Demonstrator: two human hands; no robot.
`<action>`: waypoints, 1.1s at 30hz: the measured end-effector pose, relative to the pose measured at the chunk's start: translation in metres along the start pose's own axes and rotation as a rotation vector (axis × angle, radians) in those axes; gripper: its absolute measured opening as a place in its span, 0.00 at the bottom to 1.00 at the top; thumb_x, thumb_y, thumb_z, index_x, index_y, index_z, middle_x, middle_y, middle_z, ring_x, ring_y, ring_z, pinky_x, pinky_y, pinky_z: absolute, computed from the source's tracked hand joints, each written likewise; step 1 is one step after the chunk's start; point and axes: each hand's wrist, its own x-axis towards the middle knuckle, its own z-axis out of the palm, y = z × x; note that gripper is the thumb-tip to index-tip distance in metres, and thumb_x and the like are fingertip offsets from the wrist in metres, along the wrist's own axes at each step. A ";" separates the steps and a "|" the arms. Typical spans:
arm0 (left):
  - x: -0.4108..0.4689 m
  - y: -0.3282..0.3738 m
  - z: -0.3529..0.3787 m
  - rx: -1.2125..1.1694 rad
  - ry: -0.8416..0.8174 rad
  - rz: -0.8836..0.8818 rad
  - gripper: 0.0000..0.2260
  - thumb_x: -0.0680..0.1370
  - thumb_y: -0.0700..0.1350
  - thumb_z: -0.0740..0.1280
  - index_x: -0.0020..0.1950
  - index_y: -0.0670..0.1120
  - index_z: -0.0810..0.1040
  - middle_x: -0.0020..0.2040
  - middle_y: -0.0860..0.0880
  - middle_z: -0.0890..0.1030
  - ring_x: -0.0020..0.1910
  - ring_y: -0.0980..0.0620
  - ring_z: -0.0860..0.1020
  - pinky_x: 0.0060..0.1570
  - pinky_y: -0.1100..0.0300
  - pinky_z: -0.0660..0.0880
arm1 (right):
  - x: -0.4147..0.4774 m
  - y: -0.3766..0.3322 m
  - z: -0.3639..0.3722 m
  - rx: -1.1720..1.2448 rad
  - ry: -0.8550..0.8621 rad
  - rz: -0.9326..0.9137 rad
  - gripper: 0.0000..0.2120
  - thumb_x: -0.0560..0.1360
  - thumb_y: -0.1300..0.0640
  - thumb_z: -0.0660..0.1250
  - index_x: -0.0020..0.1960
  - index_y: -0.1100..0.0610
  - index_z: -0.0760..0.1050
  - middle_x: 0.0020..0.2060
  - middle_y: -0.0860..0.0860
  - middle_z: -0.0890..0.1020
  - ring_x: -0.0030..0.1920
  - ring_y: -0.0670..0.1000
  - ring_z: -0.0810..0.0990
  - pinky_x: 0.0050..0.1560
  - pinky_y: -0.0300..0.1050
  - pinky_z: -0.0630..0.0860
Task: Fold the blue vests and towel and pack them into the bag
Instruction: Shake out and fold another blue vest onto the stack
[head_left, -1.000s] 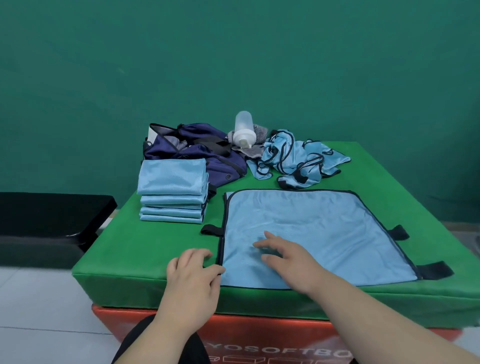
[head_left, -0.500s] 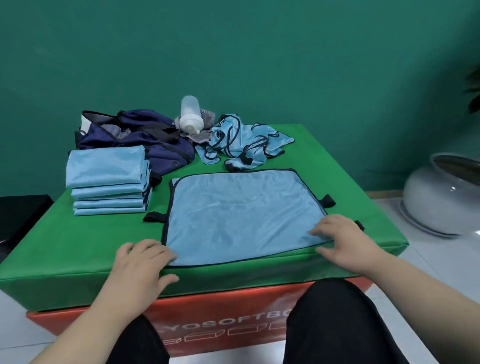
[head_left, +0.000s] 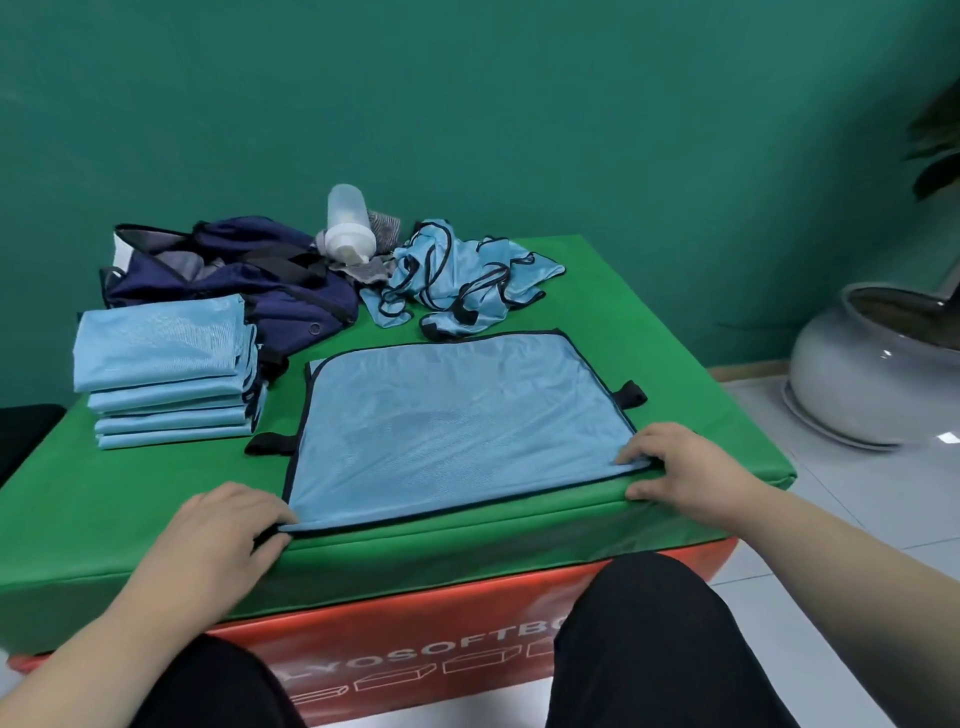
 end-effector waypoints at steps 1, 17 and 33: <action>-0.001 0.001 0.000 -0.014 -0.001 -0.016 0.14 0.63 0.40 0.82 0.43 0.54 0.84 0.41 0.61 0.82 0.43 0.51 0.80 0.42 0.50 0.77 | 0.000 0.000 0.000 0.000 0.000 -0.002 0.16 0.70 0.51 0.79 0.57 0.45 0.81 0.52 0.36 0.76 0.54 0.39 0.74 0.57 0.33 0.68; -0.024 0.015 -0.040 -0.260 -0.025 -0.129 0.22 0.68 0.40 0.79 0.40 0.66 0.74 0.40 0.64 0.77 0.44 0.64 0.75 0.45 0.58 0.73 | -0.032 -0.015 -0.027 0.052 0.054 0.123 0.14 0.73 0.63 0.69 0.46 0.43 0.81 0.44 0.39 0.83 0.42 0.34 0.79 0.41 0.28 0.73; -0.016 0.026 -0.096 -0.406 -0.027 -0.208 0.12 0.72 0.44 0.74 0.42 0.64 0.80 0.38 0.61 0.81 0.39 0.65 0.76 0.38 0.63 0.70 | -0.020 -0.037 -0.075 0.111 0.150 0.141 0.16 0.67 0.66 0.68 0.44 0.45 0.81 0.39 0.47 0.84 0.39 0.46 0.81 0.42 0.39 0.76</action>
